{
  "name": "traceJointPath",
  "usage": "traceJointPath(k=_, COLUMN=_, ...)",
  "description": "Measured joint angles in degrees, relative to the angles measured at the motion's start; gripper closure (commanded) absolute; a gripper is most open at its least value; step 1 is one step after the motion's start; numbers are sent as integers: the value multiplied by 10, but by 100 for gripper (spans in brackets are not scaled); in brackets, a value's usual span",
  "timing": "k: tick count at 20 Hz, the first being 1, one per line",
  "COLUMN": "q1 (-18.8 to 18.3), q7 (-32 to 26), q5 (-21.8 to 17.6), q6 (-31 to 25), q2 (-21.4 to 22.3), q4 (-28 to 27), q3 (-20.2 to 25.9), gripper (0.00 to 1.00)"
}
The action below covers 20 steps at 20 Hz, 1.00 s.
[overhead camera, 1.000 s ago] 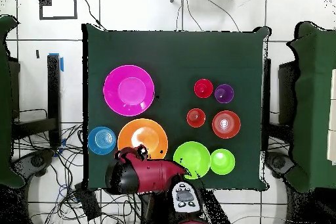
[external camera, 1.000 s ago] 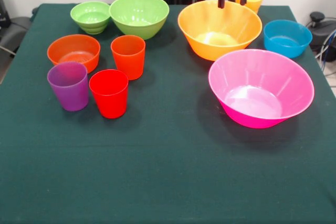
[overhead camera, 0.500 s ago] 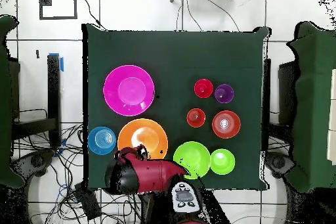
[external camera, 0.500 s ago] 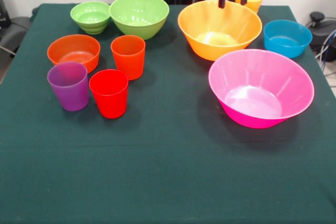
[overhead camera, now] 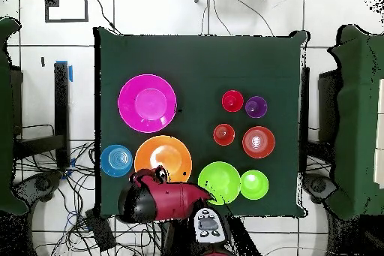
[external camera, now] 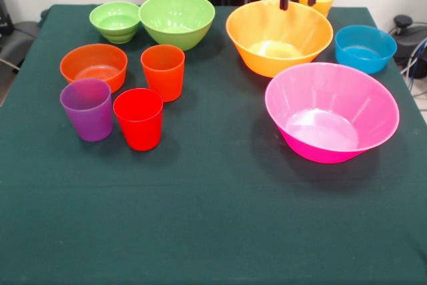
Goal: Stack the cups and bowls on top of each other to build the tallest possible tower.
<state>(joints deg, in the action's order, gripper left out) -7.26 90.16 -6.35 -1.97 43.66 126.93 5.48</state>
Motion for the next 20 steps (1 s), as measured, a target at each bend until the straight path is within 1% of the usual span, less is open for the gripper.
traceJointPath(k=9, q1=24, q7=1, q5=0, q6=0, q2=0, q4=0, q3=-2, gripper=0)
traceJointPath(k=20, q1=31, q7=2, q5=0, q6=5, q2=0, q4=0, q3=-4, gripper=0)
